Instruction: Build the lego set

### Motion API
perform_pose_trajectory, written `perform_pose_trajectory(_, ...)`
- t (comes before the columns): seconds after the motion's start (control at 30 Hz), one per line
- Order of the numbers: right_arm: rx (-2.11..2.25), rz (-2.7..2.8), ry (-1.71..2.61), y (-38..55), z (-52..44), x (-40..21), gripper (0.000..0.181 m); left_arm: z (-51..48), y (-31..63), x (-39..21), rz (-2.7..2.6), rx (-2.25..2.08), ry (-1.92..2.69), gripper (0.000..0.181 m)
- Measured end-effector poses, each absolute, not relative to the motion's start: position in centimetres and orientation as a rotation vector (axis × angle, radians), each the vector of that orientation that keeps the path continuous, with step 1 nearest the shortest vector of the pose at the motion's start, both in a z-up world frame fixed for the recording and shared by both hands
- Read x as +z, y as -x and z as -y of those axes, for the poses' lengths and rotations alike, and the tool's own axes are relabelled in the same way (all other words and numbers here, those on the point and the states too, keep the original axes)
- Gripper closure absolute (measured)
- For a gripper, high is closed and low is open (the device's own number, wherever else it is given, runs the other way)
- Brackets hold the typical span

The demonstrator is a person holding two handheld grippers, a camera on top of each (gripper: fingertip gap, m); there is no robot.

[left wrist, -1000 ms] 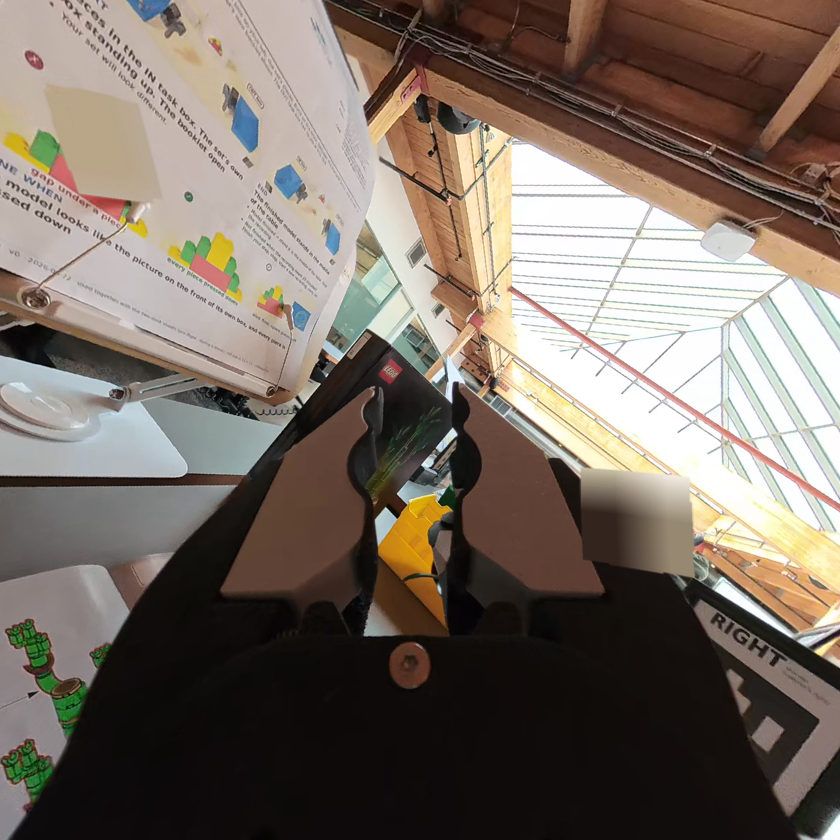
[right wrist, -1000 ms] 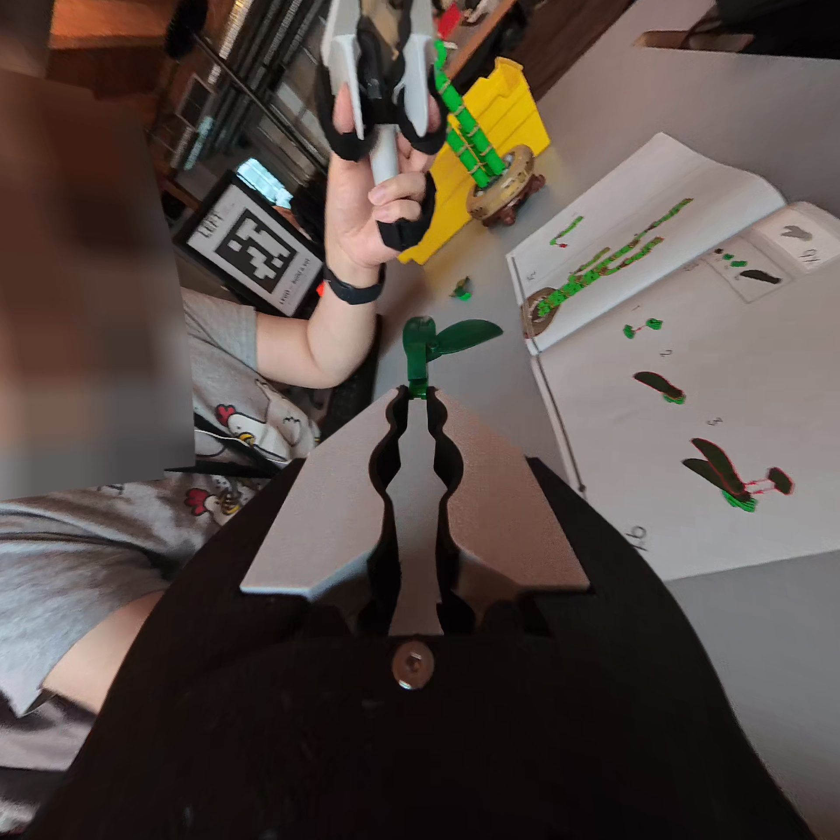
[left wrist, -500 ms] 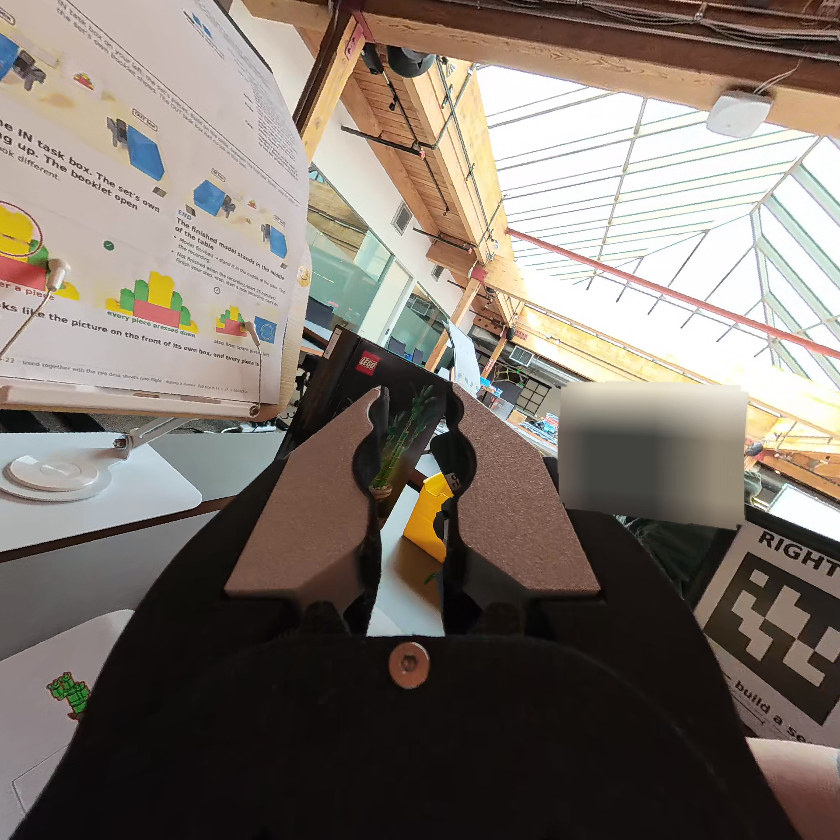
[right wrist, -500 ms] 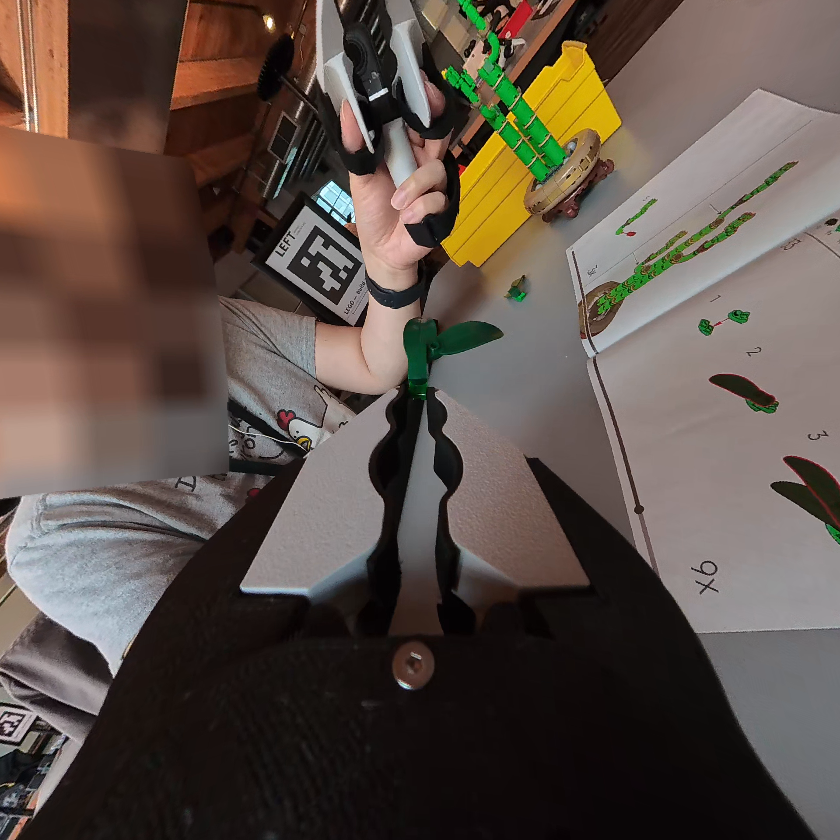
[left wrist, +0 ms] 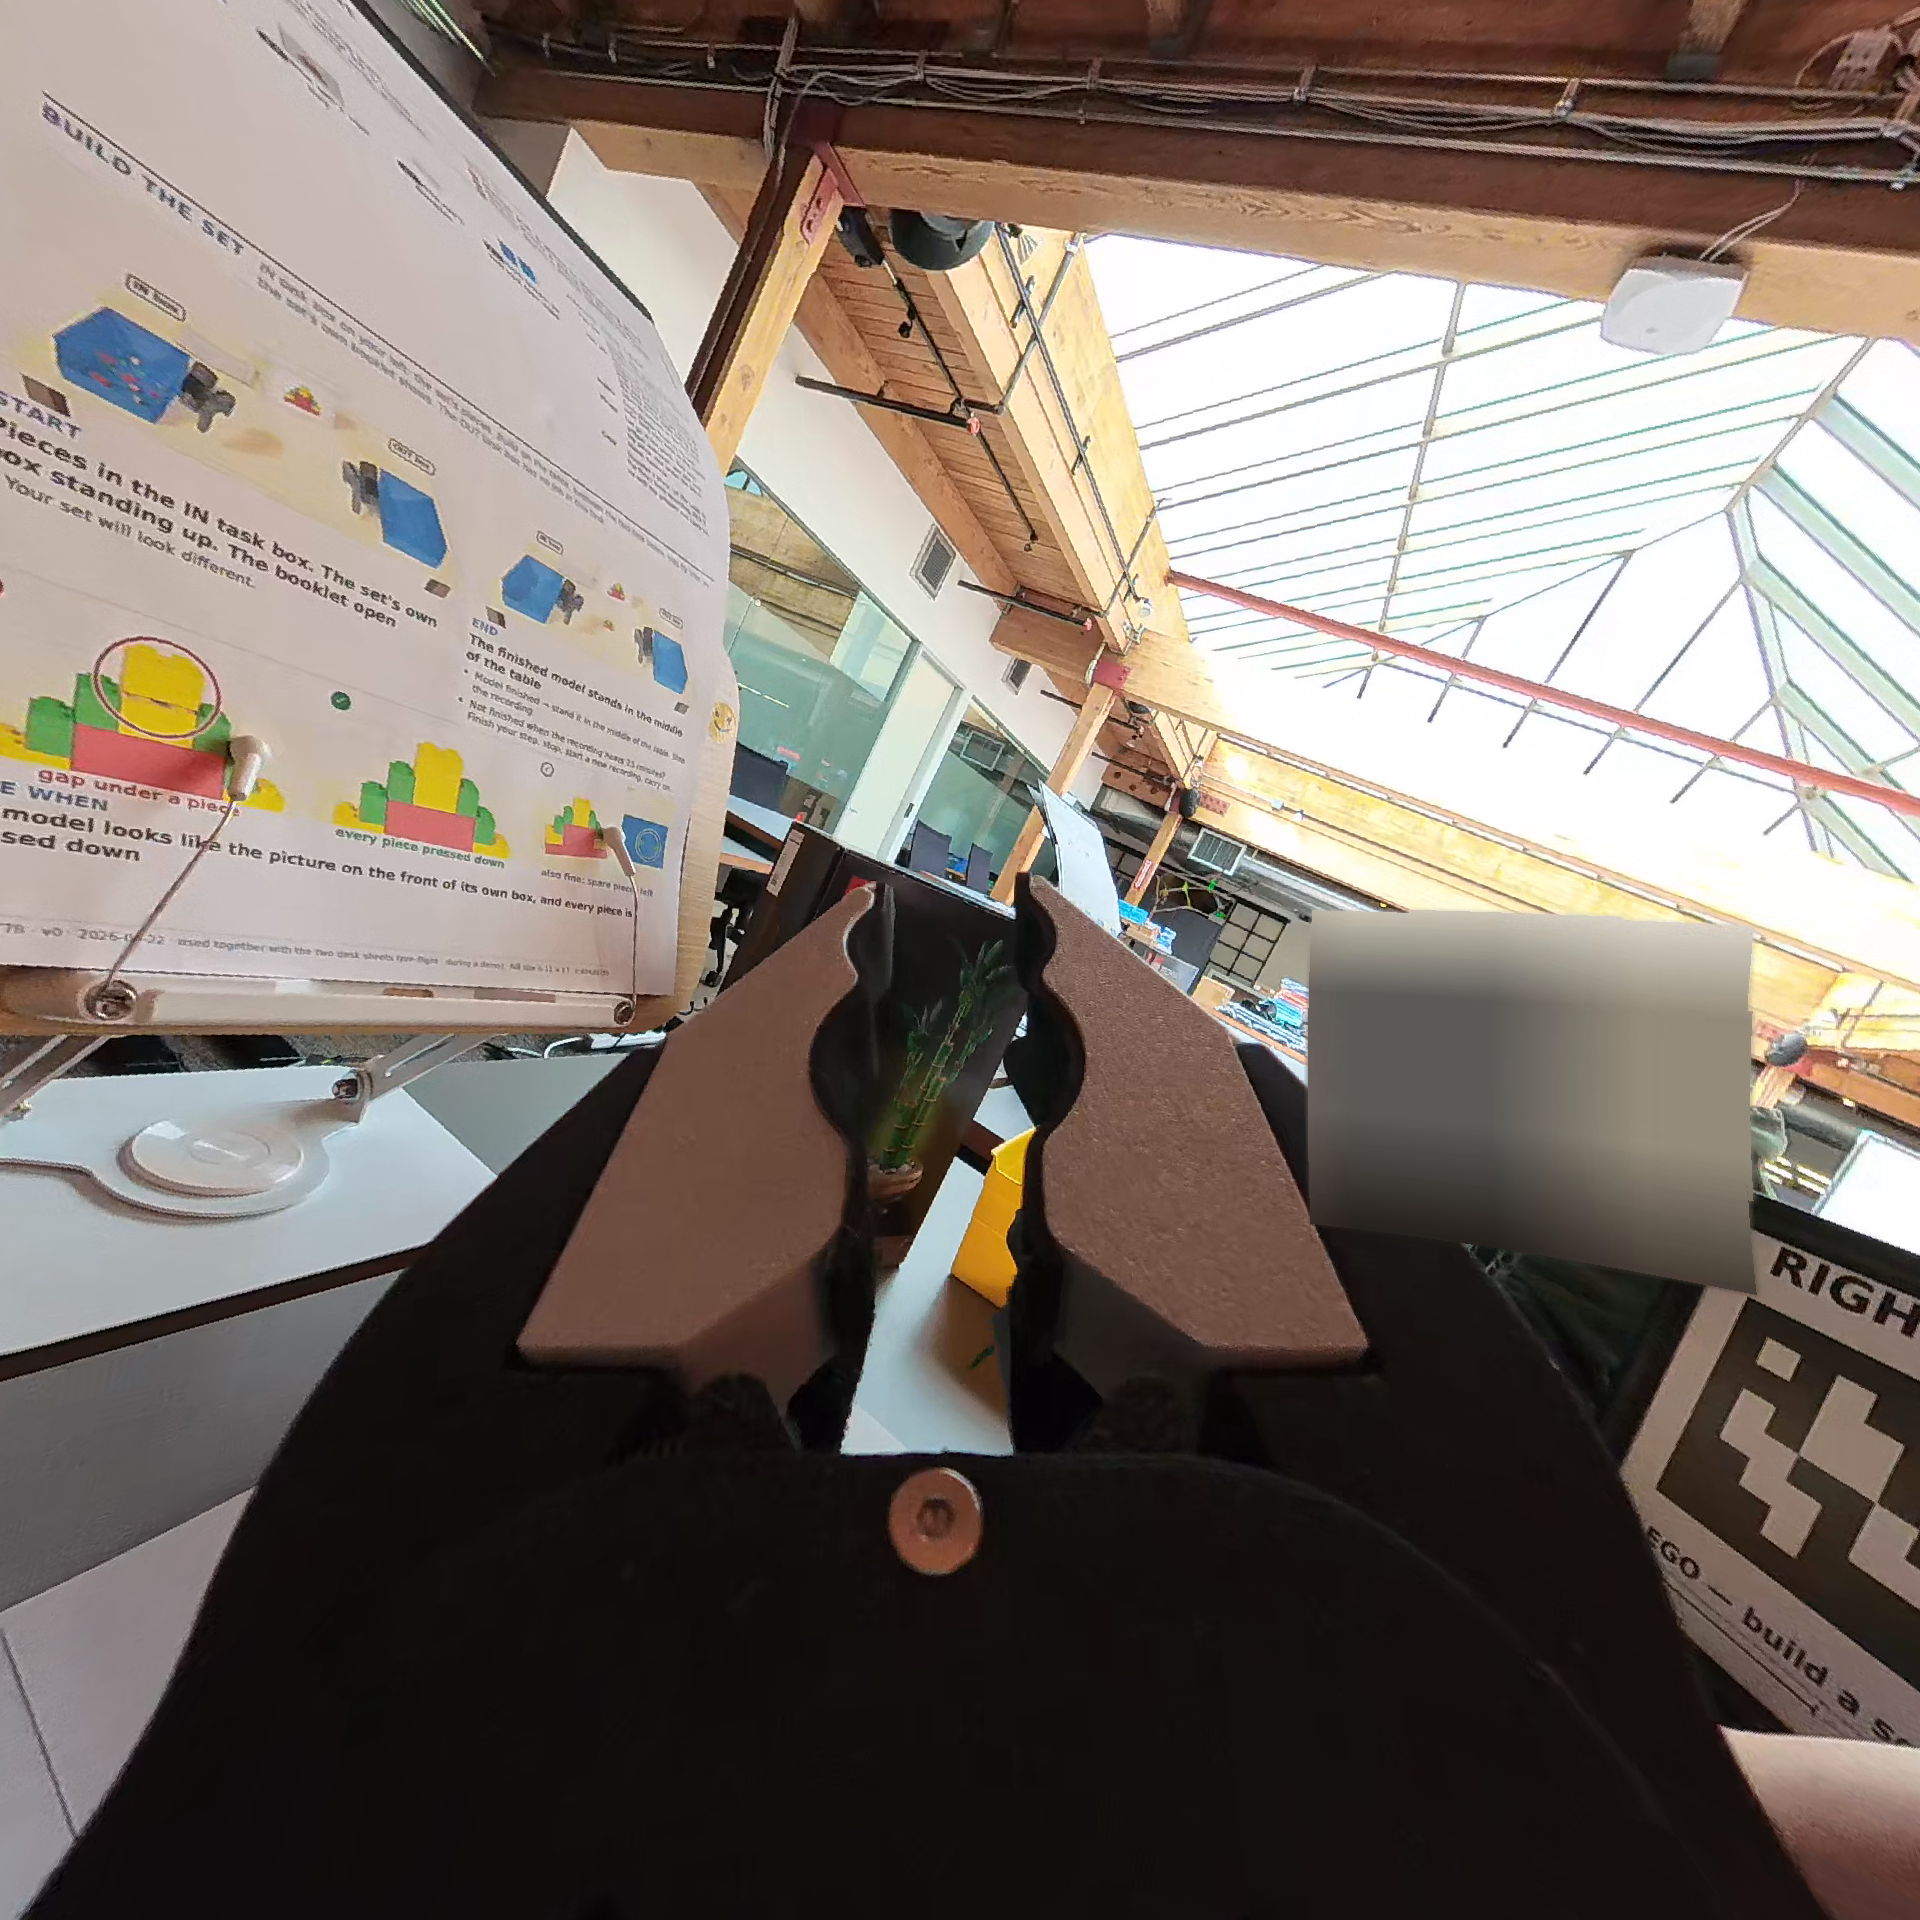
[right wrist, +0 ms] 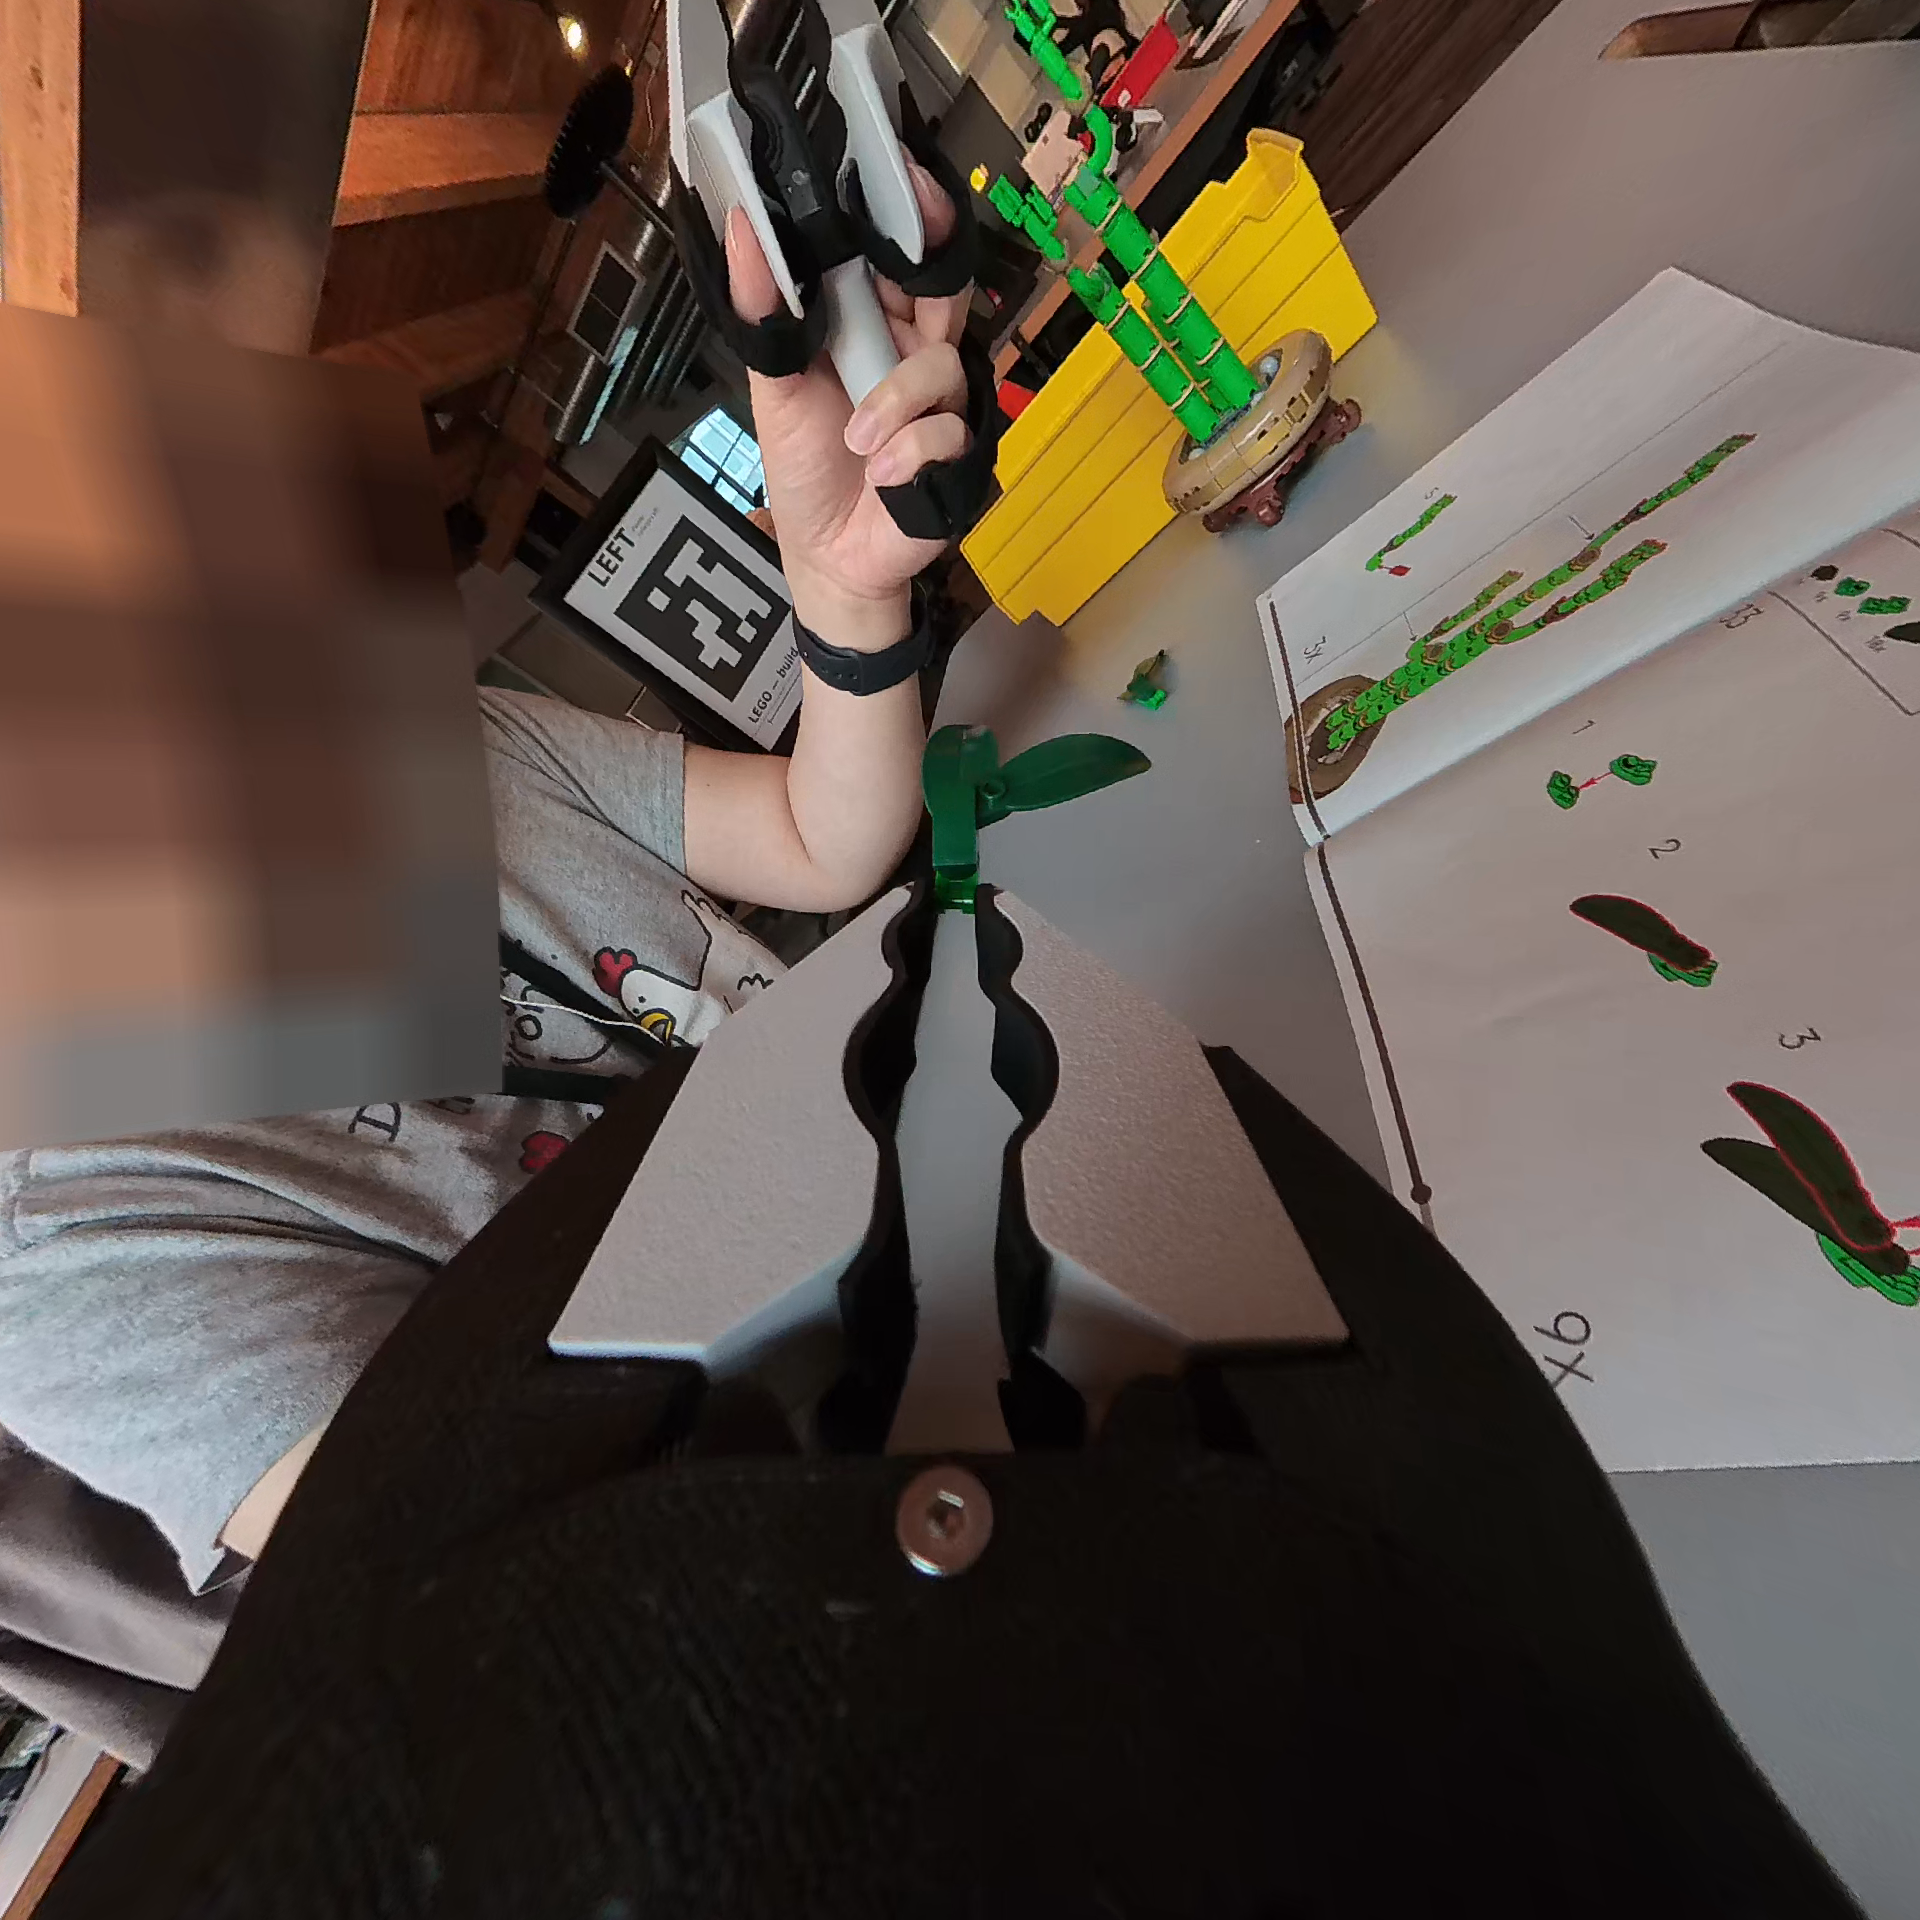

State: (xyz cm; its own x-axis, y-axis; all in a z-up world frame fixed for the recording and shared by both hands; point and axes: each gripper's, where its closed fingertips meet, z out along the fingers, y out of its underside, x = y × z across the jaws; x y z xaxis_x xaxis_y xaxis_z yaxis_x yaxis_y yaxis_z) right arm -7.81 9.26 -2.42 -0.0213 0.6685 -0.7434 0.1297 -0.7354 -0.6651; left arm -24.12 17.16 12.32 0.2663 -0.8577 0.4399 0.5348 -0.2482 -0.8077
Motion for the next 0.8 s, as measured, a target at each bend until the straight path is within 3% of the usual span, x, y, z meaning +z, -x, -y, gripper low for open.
perform_pose_trajectory(0.03, 1.805, 0.836, 1.861, 7.9, -9.2, -2.4, 0.175, -17.1, 24.2, 12.4, -0.351, -1.367, 1.229, 0.161)
perform_pose_trajectory(0.8, 1.743, 0.928, 1.838, 8.6, -8.7, -1.9, 0.175, -15.9, 22.7, 12.6, -0.456, -1.331, 1.254, 0.164)
